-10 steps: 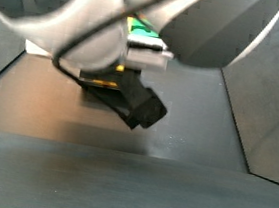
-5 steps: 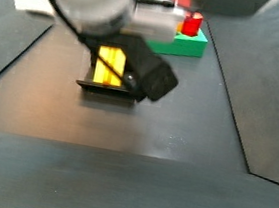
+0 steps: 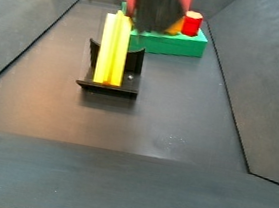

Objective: Pick up the star object. Move up. Place the star object on the fixture. Regrasp the star object. Move to above the board. Insert the star object.
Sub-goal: Regrasp the star object.

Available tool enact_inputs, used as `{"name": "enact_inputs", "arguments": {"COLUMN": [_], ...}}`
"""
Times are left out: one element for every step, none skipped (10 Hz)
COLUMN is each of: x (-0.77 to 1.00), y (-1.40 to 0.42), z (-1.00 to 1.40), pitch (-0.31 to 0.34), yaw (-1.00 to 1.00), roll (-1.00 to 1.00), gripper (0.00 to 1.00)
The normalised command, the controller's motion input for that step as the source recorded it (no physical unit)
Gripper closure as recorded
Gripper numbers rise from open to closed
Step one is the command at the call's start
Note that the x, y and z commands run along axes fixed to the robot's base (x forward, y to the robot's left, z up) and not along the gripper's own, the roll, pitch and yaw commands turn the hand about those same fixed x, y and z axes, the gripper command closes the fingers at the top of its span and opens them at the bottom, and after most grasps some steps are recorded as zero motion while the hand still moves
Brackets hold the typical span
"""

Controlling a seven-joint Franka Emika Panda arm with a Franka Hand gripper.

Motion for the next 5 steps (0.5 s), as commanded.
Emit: {"name": "enact_inputs", "arguments": {"x": [-0.05, -0.06, -0.06, -0.05, -0.04], "y": [-1.00, -1.00, -1.00, -0.88, -0.54], "z": [0.72, 0.65, 0.50, 0.36, 0.15], "pitch": [0.036, 0.033, 0.030, 0.027, 0.022], "yaw": [0.01, 0.01, 0.01, 0.01, 0.01], "roll": [1.00, 1.00, 1.00, 1.00, 1.00], "gripper": [0.00, 0.00, 0.00, 0.00, 0.00]}}
